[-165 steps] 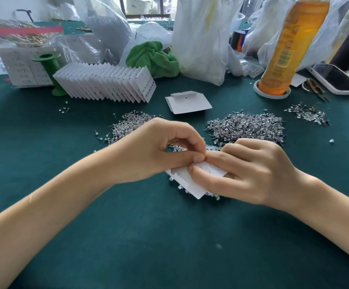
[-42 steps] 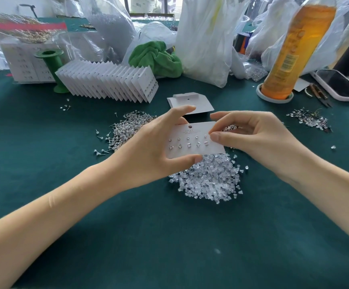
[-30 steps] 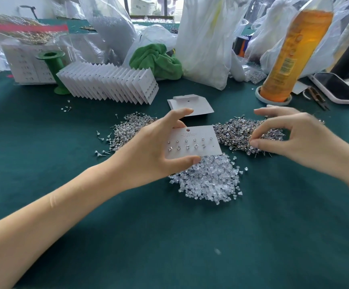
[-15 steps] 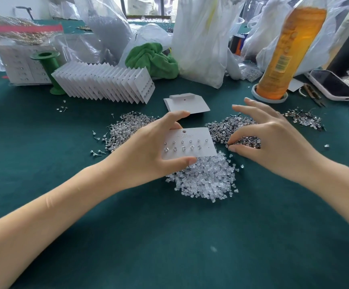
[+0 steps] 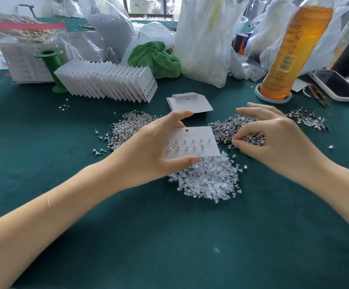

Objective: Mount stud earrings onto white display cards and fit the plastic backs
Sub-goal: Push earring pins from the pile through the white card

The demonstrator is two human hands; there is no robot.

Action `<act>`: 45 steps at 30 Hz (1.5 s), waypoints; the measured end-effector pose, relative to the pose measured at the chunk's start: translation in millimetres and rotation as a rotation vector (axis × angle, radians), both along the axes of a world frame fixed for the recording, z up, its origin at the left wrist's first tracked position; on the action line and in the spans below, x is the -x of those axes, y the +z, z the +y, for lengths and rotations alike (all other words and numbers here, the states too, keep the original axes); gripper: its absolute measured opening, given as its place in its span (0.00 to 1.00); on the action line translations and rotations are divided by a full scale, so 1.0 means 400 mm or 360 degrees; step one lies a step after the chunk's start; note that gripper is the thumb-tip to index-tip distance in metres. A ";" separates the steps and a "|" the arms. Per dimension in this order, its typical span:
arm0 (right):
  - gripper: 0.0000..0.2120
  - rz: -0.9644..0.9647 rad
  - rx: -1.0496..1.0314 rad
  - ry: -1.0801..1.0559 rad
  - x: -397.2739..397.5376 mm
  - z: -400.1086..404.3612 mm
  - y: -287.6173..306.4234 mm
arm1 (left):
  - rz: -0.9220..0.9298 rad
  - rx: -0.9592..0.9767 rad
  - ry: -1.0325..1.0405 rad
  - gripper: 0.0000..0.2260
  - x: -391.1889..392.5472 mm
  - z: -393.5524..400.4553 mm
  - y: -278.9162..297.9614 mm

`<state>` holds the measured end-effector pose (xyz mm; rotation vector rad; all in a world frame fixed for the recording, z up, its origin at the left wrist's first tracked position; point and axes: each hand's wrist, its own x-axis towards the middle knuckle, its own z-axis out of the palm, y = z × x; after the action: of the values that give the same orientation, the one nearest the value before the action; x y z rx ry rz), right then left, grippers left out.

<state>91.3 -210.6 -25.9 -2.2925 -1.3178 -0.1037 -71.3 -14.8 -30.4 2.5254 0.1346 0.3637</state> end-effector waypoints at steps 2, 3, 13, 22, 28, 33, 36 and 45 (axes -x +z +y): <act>0.04 0.0201 -0.0082 -0.0052 -0.001 -0.007 0.016 | 0.0003 0.0003 -0.0002 0.35 0.001 -0.001 0.000; 0.05 0.0313 -0.0127 -0.0092 -0.002 -0.011 0.024 | 0.0003 0.0005 -0.0005 0.35 0.001 -0.002 0.000; 0.10 0.1153 -0.0434 -0.0154 0.027 -0.009 0.054 | -0.0009 0.0007 -0.0050 0.35 0.002 -0.011 0.002; 0.18 0.1415 -0.0454 0.0047 0.073 0.009 0.048 | -0.0035 0.0007 -0.0072 0.35 0.001 -0.018 0.003; 0.17 0.1445 -0.0421 0.0043 0.083 0.016 0.043 | -0.0063 0.0021 -0.0078 0.35 0.002 -0.021 0.005; 0.14 0.1391 -0.0372 0.0008 0.082 0.013 0.044 | -0.0055 0.0034 -0.0061 0.35 0.002 -0.022 0.005; 0.13 0.1369 -0.0344 -0.0012 0.082 0.012 0.046 | -0.0068 0.0042 -0.0050 0.35 0.001 -0.021 0.004; 0.06 0.1190 -0.0382 -0.0049 0.090 0.018 0.028 | -0.0085 0.0066 -0.0056 0.35 0.001 -0.023 0.006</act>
<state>55.2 -203.4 -14.6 -1.8585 -0.8214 0.5095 -71.9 -24.1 -28.1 2.4716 0.0762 0.4093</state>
